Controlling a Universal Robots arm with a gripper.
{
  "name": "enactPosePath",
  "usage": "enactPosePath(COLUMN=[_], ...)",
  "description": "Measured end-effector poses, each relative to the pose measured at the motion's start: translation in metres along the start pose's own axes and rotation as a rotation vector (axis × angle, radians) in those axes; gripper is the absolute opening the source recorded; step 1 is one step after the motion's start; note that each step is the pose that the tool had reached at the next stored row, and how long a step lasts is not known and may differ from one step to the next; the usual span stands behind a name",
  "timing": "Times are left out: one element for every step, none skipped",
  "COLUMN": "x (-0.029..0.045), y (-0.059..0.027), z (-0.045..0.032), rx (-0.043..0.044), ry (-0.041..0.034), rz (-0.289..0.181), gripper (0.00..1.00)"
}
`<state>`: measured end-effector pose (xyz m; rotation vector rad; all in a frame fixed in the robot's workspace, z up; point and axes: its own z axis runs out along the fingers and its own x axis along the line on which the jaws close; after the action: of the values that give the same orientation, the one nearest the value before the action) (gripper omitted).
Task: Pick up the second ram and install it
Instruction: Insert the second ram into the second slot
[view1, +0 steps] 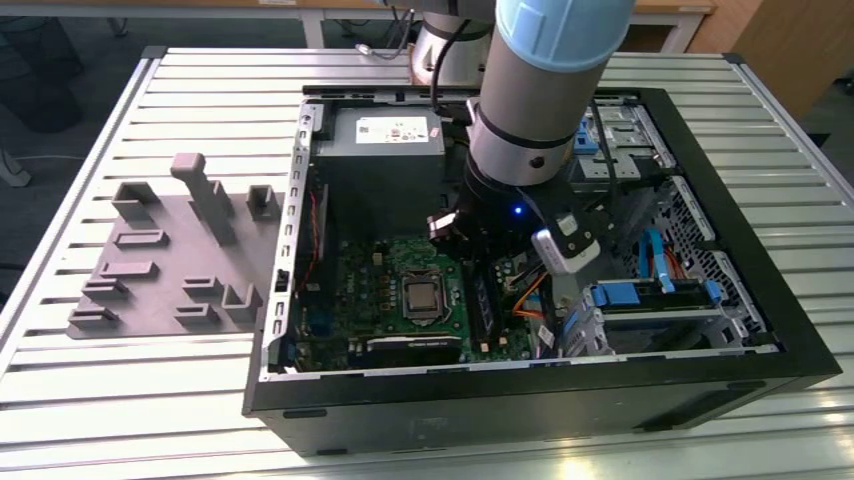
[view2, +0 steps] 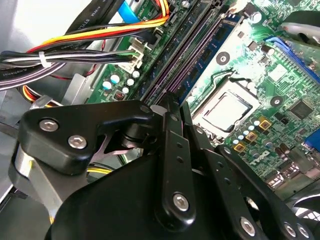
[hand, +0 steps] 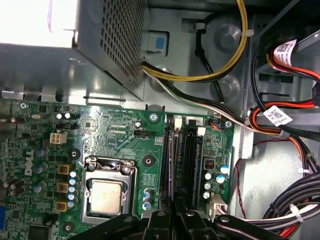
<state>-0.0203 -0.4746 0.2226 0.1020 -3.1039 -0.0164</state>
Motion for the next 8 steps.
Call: enactPosePath(x=[0.0000,0.0000,0.0000,0.0000,0.0001,0.0001,0.0001,0.0001], y=[0.0000,0.0000,0.0000,0.0000,0.0000,0.0000,0.0001,0.0000], z=[0.0000,-0.0001,-0.0010,-0.0011,-0.0021,-0.0031,-0.0031,-0.0032], rx=[0.0000,-0.0001,-0.0001,-0.0001,-0.0001,-0.0001,-0.0002,-0.0002], ry=[0.0000,0.0000,0.0000,0.0000,0.0000,0.0000,0.0000,0.0000], rz=[0.000,0.000,0.000,0.000,0.000,0.000,0.000,0.000], gripper=[0.14,0.14,0.14,0.14,0.14,0.14,0.14,0.14])
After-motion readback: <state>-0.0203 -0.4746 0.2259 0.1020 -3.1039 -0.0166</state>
